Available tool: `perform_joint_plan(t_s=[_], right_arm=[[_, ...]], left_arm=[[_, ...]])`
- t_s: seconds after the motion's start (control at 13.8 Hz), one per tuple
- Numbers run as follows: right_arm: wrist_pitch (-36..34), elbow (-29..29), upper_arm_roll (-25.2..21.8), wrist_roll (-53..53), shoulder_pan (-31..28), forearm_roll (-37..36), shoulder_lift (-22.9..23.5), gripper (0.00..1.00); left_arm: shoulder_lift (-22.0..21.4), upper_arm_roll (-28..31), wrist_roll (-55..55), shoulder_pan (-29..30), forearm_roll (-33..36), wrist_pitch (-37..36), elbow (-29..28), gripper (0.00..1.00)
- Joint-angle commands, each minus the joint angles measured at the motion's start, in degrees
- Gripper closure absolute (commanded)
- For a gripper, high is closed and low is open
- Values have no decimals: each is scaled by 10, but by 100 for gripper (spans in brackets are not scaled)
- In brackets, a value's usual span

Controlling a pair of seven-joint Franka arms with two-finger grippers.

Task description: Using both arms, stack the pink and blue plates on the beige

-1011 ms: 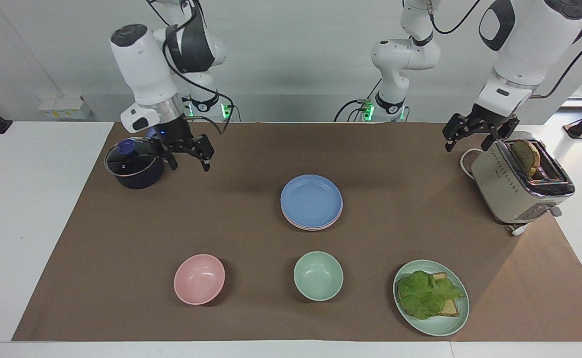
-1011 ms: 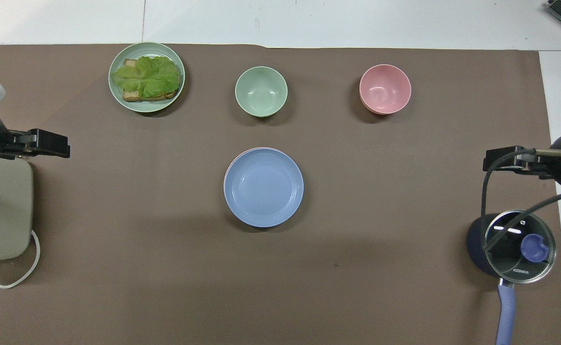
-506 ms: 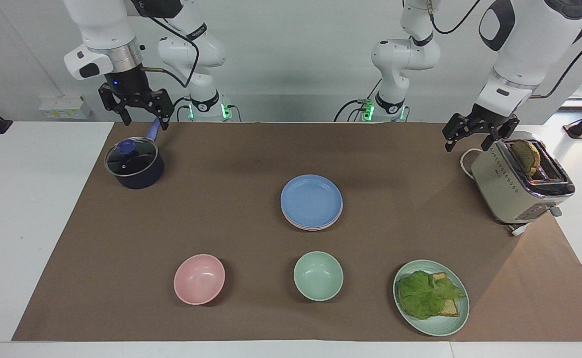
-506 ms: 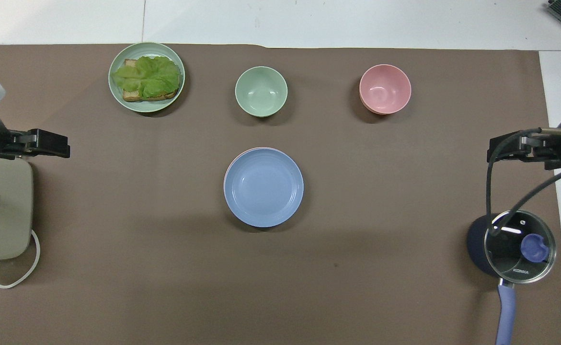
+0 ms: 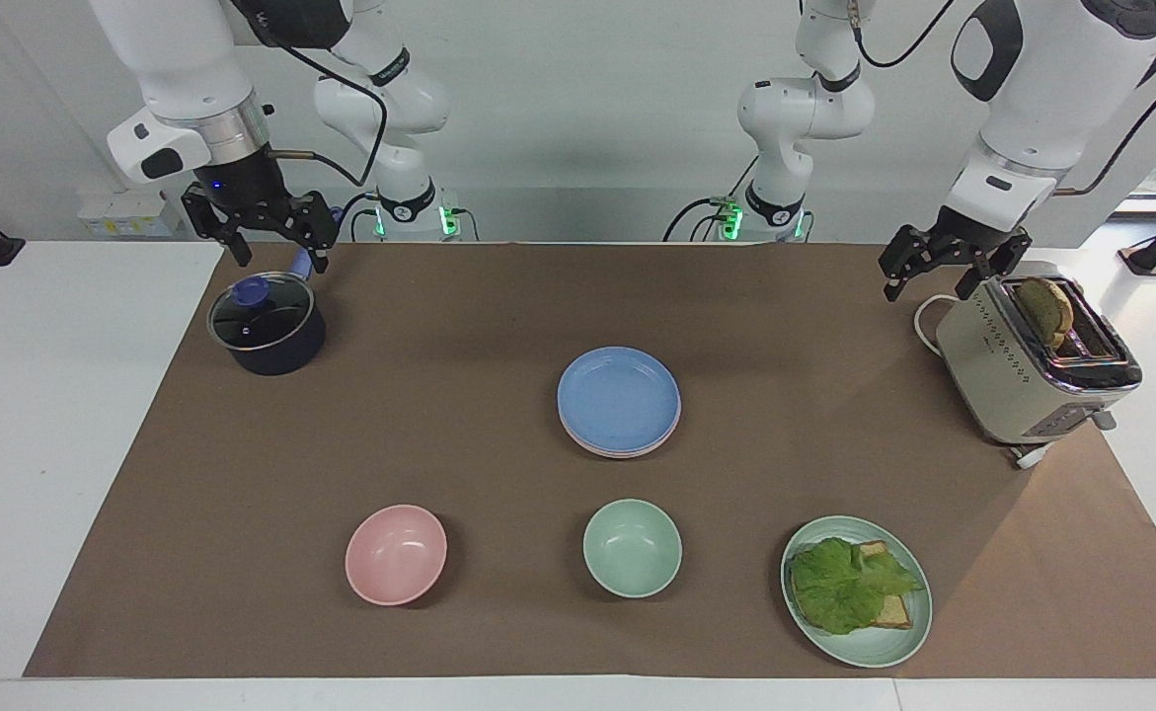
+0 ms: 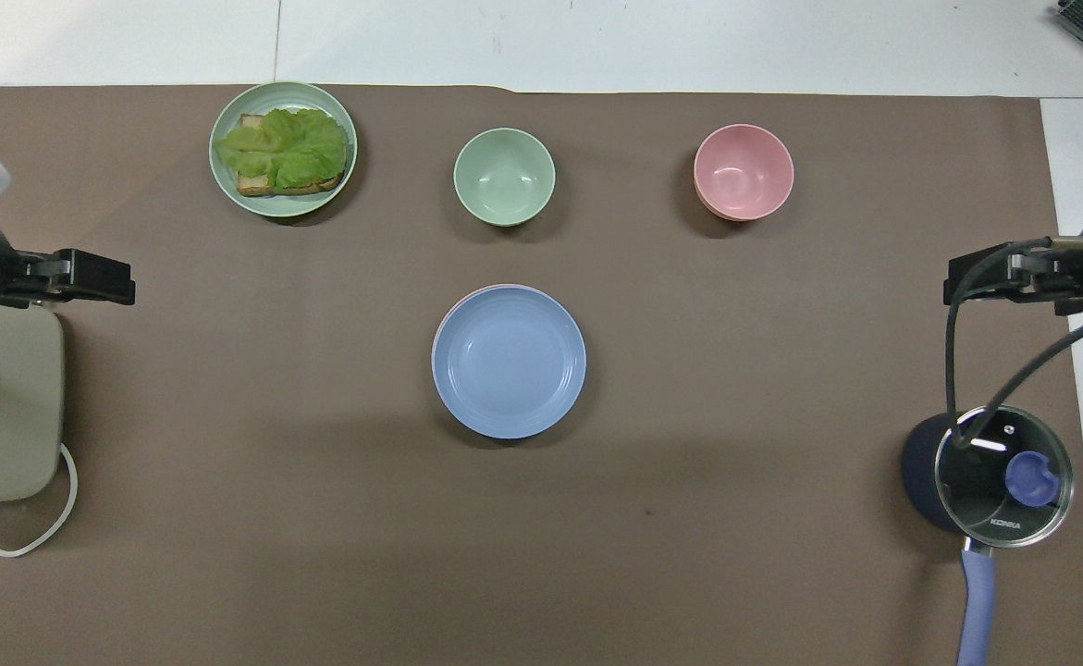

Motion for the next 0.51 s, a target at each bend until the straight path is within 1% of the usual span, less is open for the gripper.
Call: perform_joint_plan(t_s=[0.0,0.43], right_arm=[[-11,7,5,-18,-7,-2,3,0],[-9,0,5,-30,-10,1,1,0]], left_arm=[[0,-3,6,5,8,-11,6,0],[0,-3,6,5,8,-11,6,0]])
